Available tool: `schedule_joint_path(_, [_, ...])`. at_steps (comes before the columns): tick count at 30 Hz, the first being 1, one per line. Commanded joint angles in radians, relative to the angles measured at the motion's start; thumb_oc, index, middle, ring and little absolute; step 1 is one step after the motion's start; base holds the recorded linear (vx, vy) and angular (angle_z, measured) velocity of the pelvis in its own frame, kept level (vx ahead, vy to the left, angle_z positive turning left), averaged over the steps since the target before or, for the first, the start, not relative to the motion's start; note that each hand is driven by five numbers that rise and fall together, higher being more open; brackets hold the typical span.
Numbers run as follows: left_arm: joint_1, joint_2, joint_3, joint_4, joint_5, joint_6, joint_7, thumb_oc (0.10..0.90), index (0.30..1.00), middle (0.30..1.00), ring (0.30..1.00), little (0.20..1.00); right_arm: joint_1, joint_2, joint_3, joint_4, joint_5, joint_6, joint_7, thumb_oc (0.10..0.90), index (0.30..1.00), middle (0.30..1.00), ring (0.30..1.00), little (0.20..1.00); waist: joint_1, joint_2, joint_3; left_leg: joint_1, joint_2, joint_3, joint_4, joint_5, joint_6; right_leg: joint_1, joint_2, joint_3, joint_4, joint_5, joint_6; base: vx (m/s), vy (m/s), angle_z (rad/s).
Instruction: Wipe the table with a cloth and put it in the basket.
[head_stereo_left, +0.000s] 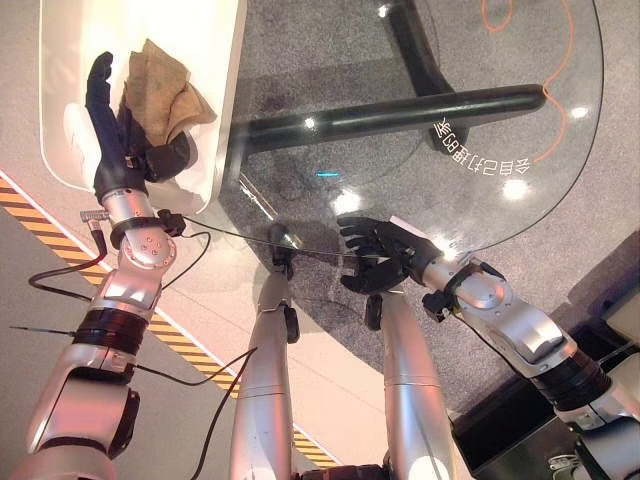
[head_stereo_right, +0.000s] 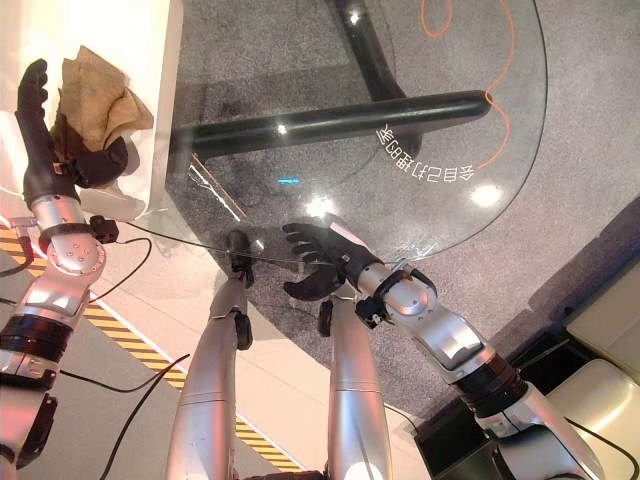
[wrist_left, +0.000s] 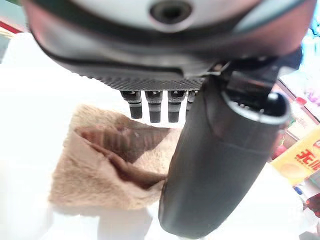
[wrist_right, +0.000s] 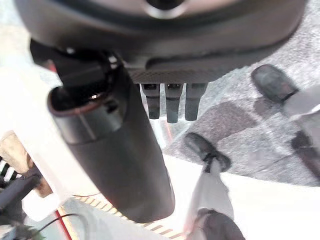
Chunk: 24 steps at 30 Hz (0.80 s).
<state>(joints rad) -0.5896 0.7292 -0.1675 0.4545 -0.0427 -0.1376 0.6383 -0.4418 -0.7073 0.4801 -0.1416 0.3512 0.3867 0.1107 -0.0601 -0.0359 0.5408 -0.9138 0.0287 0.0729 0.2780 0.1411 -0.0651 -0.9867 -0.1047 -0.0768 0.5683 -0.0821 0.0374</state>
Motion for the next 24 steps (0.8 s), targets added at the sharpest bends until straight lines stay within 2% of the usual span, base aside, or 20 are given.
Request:
schedule_joint_path(1, [0.053, 0.063, 0.124, -0.100, 0.068, -0.048, 0.032, 0.800, 0.900, 0.900, 0.900, 0.900, 0.111, 0.002, -0.049, -0.120, -0.033, -0.046, 0.048, 0.800, 0.900, 0.900, 0.900, 0.900, 0.007, 0.010, -0.021, 0.055, -0.081, 0.049, 0.117, -0.162, 0.021, 0.114, 0.050, -0.052, -0.217, 0.088, 0.034, -0.06, -0.107, 0.04])
schedule_joint_path(3, [0.095, 0.066, 0.142, -0.136, 0.076, -0.034, 0.033, 0.800, 0.900, 0.900, 0.900, 0.900, 0.135, 0.007, -0.056, -0.130, -0.028, -0.056, 0.050, 0.800, 0.900, 0.900, 0.900, 0.900, 0.011, 0.009, -0.021, 0.087, -0.083, 0.046, 0.104, -0.160, 0.019, 0.149, 0.052, -0.059, -0.224, 0.083, 0.032, -0.06, -0.100, 0.04])
schedule_joint_path(7, [0.163, 0.069, 0.170, -0.180, 0.067, -0.045, 0.028, 0.800, 0.900, 0.900, 0.900, 0.900, 0.181, 0.017, -0.065, -0.130, -0.041, -0.077, 0.055, 0.800, 0.900, 0.900, 0.900, 0.900, 0.020, 0.006, -0.021, 0.153, -0.083, 0.039, 0.074, -0.153, 0.013, 0.221, 0.053, -0.074, -0.240, 0.074, 0.031, -0.07, -0.110, 0.02])
schedule_joint_path(12, [0.230, 0.061, 0.189, -0.178, 0.002, -0.084, -0.004, 0.800, 0.900, 0.900, 0.900, 0.900, 0.234, 0.030, -0.074, -0.075, -0.061, -0.123, 0.056, 0.800, 0.900, 0.900, 0.900, 0.900, 0.030, 0.011, -0.021, 0.256, -0.081, 0.026, 0.028, -0.141, 0.006, 0.319, 0.056, -0.086, -0.259, 0.060, 0.031, -0.06, -0.099, 0.04])
schedule_joint_path(17, [0.328, 0.035, 0.186, -0.196, -0.013, -0.063, -0.144, 0.800, 0.900, 0.900, 0.900, 0.900, 0.299, 0.037, -0.100, -0.025, -0.091, -0.148, 0.082, 0.800, 0.900, 0.900, 0.900, 0.900, 0.038, 0.015, -0.021, 0.382, -0.081, 0.013, -0.022, -0.128, -0.002, 0.443, 0.060, -0.089, -0.291, 0.052, 0.032, -0.03, -0.092, -0.02])
schedule_joint_path(19, [0.414, -0.009, 0.168, -0.228, -0.064, -0.048, -0.226, 0.800, 0.900, 0.900, 0.900, 0.900, 0.350, 0.045, -0.120, 0.027, -0.095, -0.176, 0.086, 0.800, 0.900, 0.900, 0.900, 0.900, 0.045, 0.020, -0.021, 0.471, -0.080, 0.002, -0.050, -0.125, -0.006, 0.532, 0.059, -0.088, -0.308, 0.041, 0.033, -0.03, -0.100, -0.05])
schedule_joint_path(23, [0.499, -0.056, 0.127, -0.203, -0.181, -0.039, -0.360, 0.800, 0.900, 0.900, 0.900, 0.900, 0.408, 0.091, -0.136, 0.131, -0.087, -0.226, 0.074, 0.800, 0.900, 0.900, 0.900, 0.900, 0.047, 0.024, -0.021, 0.594, -0.073, -0.013, -0.097, -0.120, -0.012, 0.658, 0.059, -0.088, -0.335, 0.028, 0.030, -0.01, -0.084, 0.00])
schedule_joint_path(24, [0.502, -0.058, 0.125, -0.201, -0.185, -0.039, -0.363, 0.800, 0.900, 0.900, 0.900, 0.900, 0.408, 0.094, -0.136, 0.137, -0.087, -0.228, 0.072, 0.800, 0.900, 0.900, 0.900, 0.900, 0.047, 0.025, -0.021, 0.599, -0.073, -0.013, -0.101, -0.116, -0.013, 0.663, 0.059, -0.088, -0.340, 0.032, 0.030, 0.03, -0.089, -0.02])
